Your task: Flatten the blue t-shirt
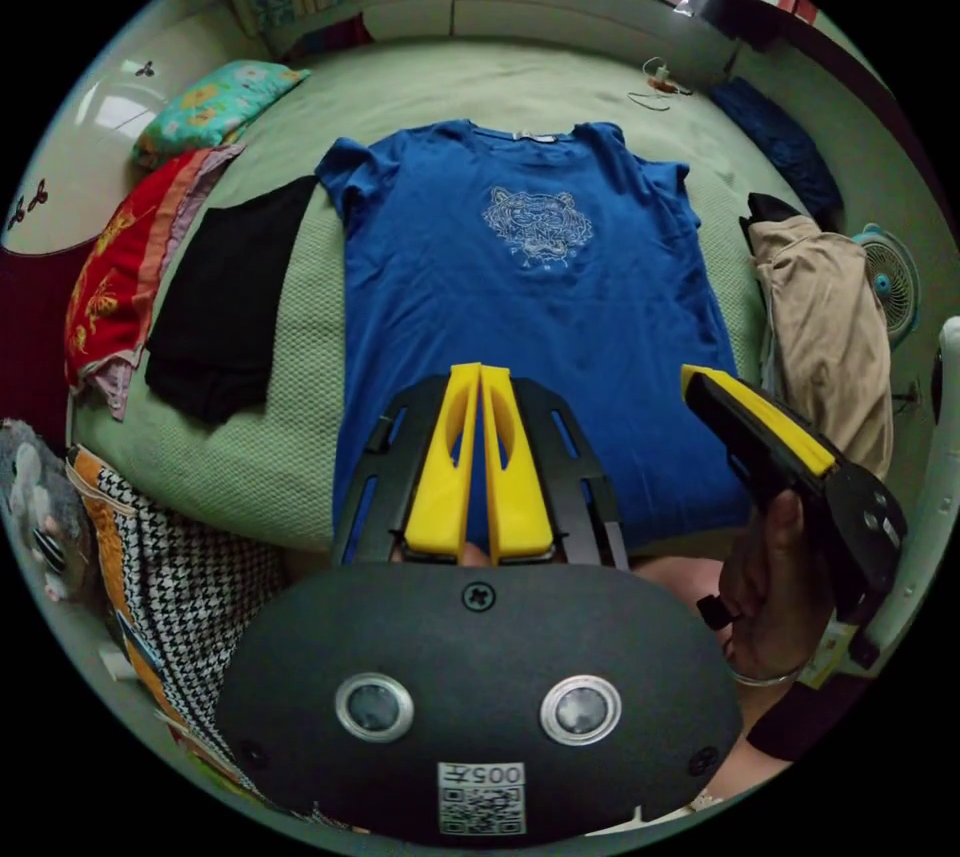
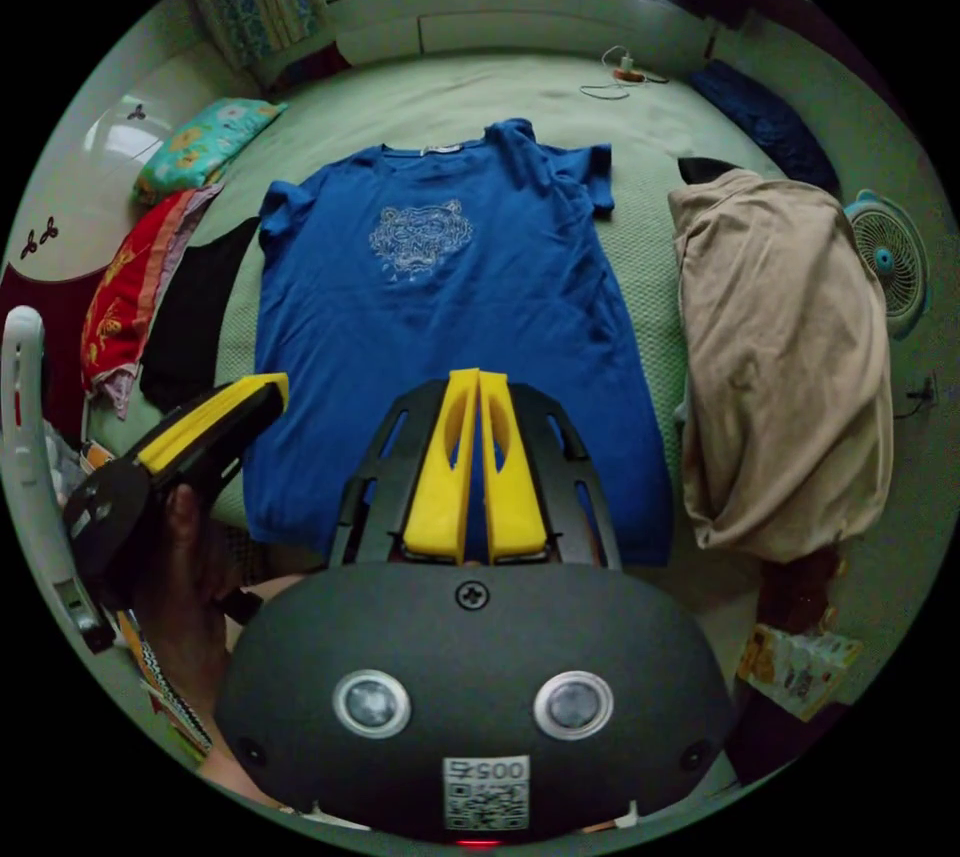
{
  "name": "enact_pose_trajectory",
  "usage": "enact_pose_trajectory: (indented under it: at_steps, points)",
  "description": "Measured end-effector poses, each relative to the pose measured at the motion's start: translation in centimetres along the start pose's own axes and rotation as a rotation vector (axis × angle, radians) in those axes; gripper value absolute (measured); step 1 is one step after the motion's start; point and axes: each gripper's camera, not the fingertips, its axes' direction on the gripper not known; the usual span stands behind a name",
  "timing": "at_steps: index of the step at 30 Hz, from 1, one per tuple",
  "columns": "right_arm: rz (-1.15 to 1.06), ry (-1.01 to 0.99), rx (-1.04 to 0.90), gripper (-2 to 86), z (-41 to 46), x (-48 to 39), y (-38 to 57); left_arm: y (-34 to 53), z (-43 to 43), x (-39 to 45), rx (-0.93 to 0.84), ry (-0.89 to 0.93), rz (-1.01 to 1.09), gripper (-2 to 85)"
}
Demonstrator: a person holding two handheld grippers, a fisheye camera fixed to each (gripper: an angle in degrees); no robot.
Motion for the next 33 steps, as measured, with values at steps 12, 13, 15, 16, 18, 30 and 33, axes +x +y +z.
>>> enact_pose_trajectory:
  at_steps: [12, 13, 15, 16, 18, 30, 33]
  points:
    - [-0.045, -0.037, -0.023, -1.0, 1.8, -1.4, -1.7, -2.9, 3.3, -1.0, -0.03, 0.139, -0.022, -0.6]
    - [-0.045, -0.04, -0.025, -1.0, 1.9, -1.4, -1.8, -3.2, 3.5, -1.1, -0.026, 0.123, -0.015, -0.6]
    - [-0.046, -0.042, -0.039, -1.0, 2.4, -1.7, -2.5, -3.8, 3.9, -1.3, -0.036, 0.113, -0.007, -0.6]
    - [-0.046, -0.042, -0.039, -1.0, 2.5, -1.8, -2.6, -4.2, 4.3, -1.6, -0.043, 0.122, -0.009, -0.6]
    - [-0.053, -0.048, -0.035, -1.0, 2.9, -2.3, -3.2, -4.7, 4.9, -2.1, -0.063, 0.166, -0.016, -0.6]
    - [-0.134, -0.044, 0.015, -1.0, 4.7, -6.2, -5.7, -8.0, 6.4, -5.5, -0.056, 0.092, 0.025, -0.6]
    - [-0.087, -0.045, 0.021, -1.0, 3.5, -6.2, -8.2, -10.1, 4.1, -6.7, -0.042, -0.044, 0.049, -0.6]
